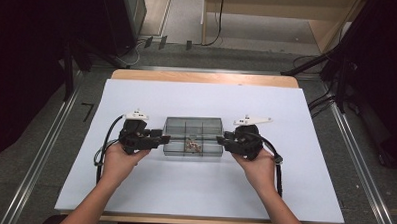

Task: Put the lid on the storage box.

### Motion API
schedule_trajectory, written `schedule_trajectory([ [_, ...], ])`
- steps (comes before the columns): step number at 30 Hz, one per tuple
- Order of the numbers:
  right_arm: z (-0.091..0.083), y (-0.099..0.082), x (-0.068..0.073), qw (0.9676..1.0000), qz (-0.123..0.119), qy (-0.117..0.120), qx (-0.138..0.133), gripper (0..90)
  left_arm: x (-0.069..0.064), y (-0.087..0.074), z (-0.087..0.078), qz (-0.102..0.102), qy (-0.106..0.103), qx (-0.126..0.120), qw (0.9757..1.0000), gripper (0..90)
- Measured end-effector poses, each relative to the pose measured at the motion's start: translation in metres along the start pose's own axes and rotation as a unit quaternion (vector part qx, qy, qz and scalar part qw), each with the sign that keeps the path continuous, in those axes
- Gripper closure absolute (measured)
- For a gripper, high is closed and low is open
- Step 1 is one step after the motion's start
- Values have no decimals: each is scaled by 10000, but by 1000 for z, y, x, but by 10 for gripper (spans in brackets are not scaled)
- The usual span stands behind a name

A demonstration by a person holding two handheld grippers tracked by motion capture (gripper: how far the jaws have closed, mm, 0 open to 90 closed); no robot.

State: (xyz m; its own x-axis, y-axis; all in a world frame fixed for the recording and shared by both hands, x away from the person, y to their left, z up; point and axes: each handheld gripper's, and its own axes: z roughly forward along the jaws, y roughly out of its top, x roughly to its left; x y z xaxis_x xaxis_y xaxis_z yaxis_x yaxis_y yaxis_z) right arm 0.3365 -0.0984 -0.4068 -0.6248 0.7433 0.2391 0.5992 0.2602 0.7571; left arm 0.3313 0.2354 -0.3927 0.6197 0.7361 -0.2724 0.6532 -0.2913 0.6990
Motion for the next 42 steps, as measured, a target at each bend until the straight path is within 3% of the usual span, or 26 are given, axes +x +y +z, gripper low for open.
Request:
schedule_trajectory([
  [19,0,-9,1,10000,-56,39,15,655,-1,-7,3,83,-11,81,9999,555],
  [30,1,-11,4,9999,-138,47,68,653,1,-12,3,20,-52,14,10000,520],
  [42,1,-15,4,9999,-141,76,53,647,-3,-13,4,115,-46,29,9999,515],
])
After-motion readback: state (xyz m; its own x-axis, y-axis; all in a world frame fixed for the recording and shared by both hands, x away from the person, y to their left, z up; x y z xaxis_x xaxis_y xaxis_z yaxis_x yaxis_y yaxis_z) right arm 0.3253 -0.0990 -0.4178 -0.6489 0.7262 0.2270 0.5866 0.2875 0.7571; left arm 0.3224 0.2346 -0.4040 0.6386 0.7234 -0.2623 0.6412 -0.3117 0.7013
